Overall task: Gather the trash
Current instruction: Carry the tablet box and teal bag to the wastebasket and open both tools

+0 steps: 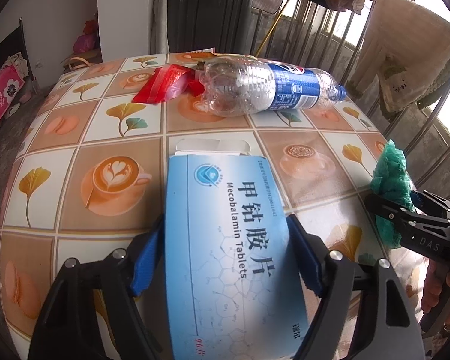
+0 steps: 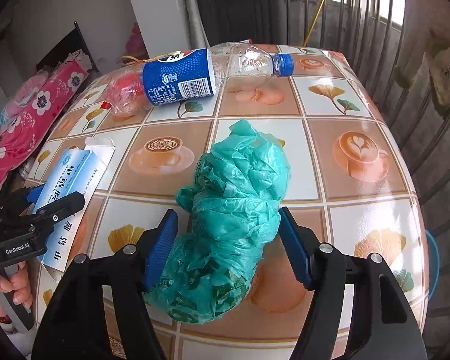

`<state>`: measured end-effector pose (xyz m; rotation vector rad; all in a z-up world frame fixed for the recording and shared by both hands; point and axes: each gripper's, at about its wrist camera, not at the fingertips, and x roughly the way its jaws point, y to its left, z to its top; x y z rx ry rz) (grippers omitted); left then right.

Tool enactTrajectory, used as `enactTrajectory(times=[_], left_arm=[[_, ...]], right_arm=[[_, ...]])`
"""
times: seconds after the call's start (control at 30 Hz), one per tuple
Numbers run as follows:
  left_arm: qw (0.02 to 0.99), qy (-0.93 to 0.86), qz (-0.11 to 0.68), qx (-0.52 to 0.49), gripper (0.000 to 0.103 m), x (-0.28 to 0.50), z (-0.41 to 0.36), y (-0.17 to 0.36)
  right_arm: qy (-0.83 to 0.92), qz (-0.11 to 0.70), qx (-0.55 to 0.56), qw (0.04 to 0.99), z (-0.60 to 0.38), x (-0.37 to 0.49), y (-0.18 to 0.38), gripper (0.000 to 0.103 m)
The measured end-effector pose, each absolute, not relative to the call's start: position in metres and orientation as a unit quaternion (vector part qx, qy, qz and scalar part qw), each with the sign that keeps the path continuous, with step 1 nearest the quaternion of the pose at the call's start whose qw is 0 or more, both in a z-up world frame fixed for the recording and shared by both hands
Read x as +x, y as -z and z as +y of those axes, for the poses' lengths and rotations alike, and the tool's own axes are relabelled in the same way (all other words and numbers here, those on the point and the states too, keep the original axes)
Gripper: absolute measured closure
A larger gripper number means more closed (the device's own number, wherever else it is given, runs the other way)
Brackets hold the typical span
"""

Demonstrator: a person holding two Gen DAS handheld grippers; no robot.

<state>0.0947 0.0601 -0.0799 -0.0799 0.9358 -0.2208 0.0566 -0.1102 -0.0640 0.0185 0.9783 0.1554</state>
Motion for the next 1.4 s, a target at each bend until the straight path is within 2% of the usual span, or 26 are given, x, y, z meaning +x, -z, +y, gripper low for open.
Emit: enactTrajectory(times=[0.13,0.43,0.77,1.4], left_arm=[[0.887,0.116,0.447,-0.034,0.028,0.097,0.061,0.081],[0.882,0.135,0.451,-0.01,0.03,0.104,0.062,0.079],[0.901,0.122,0.416,-0.013,0.03,0.101,0.054,0.054],[0.9,0.135,0.413,-0.029,0.03,0.091,0.055,0.056]], right_arm=[[-0.056,0.461,0.004,0.886,-0.109,0.053,0.065,0.052],[-0.055,0.443,0.063,0.892,-0.121,0.041,0.063,0.058],[-0.071,0.431,0.068,0.897,-0.129,0.036,0.054,0.059],[-0.076,0.424,0.068,0.9,-0.134,0.025,0.048,0.059]])
